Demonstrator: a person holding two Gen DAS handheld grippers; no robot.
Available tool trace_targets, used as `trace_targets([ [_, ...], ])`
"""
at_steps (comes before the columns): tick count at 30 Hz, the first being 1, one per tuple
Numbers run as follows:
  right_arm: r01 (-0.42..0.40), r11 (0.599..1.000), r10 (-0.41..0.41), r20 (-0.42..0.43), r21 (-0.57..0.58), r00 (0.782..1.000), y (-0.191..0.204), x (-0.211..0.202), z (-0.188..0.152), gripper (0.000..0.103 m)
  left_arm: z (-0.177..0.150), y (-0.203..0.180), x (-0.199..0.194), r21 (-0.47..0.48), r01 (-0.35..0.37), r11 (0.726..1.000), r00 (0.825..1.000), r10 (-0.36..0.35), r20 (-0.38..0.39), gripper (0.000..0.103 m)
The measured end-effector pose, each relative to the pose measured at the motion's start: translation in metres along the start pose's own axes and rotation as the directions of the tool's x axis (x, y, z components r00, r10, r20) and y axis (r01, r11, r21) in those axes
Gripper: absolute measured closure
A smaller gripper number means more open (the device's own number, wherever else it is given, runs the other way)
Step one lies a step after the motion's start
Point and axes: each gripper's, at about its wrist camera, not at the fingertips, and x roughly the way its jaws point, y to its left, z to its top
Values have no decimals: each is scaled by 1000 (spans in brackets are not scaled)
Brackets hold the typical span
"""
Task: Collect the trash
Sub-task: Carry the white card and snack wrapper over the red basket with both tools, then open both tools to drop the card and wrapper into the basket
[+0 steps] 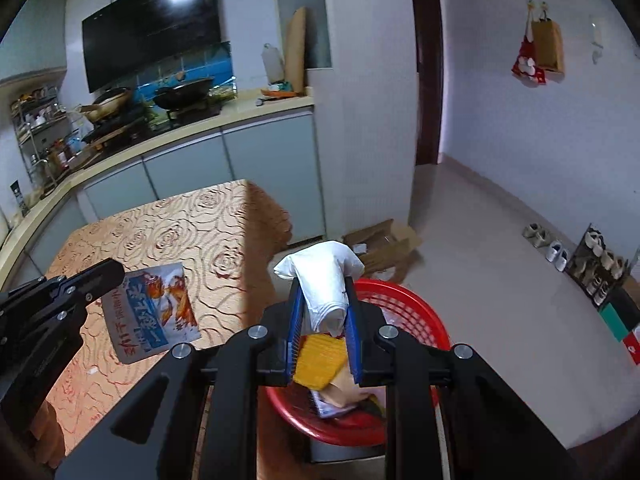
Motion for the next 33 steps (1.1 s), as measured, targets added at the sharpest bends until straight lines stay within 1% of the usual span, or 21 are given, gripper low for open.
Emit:
trace_targets([
  [10,57,998,-55,-44,40,998,-39,17,-12,85,1,-40,47,33,80,996,996,-79,-46,102],
  [16,75,996,-69,-98,55,993,-56,38,-23,85,-6,-56,88,40,115,993,988,-110,-106,102],
  [22,78,996,-69,-150,54,986,-60,61,-33,85,-16,-63,117,31,146,989,977,-140,-158,102],
  [30,69,997,-59,-196,45,979,-60,82,-43,83,-28,-61,140,21,143,989,968,-136,-209,102],
  [33,63,997,-50,-207,52,977,-60,87,-45,77,-30,-58,143,10,139,990,967,-134,-217,102],
])
